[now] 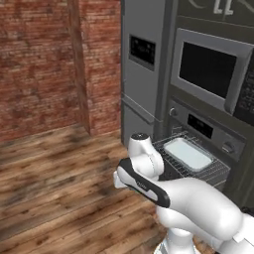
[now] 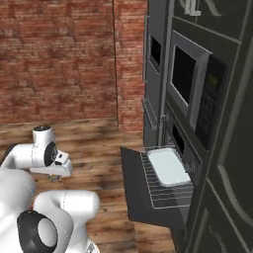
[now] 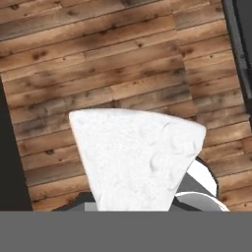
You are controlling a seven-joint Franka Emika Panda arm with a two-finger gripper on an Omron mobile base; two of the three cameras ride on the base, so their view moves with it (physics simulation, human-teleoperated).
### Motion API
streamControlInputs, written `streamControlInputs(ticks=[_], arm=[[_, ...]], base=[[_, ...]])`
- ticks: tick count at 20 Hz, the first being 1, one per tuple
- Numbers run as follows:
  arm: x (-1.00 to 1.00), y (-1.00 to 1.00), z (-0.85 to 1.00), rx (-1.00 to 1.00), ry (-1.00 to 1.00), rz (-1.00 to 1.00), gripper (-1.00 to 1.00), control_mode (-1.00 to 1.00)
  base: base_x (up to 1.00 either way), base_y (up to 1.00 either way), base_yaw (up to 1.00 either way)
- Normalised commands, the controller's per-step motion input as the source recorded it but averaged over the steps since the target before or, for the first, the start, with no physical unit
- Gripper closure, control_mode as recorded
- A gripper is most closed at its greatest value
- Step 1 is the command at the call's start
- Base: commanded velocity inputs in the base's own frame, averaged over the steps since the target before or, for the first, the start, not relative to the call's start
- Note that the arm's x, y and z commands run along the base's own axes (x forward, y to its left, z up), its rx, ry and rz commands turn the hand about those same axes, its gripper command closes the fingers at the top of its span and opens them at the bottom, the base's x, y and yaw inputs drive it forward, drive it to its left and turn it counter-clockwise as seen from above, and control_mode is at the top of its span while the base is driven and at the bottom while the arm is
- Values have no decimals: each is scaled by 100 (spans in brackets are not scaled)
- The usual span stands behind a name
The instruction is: Take the baked cake out of the oven and place it on the plate for cooling. Then close the oven door.
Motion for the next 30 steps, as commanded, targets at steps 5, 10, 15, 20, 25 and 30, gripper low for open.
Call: streamControlInputs(ticks=[5,10,15,20,25,30], arm=[[0,0,0,0,0,0,100,100],[0,0,0,0,0,0,100,100],[0,0,0,0,0,0,100,100],[0,0,0,0,0,0,100,100],[0,0,0,0,0,0,100,100],[0,0,0,0,0,0,100,100]], base=[[21,14,51],[27,19,53],[30,25,50],[21,41,41],[17,49,39],[2,52,49]])
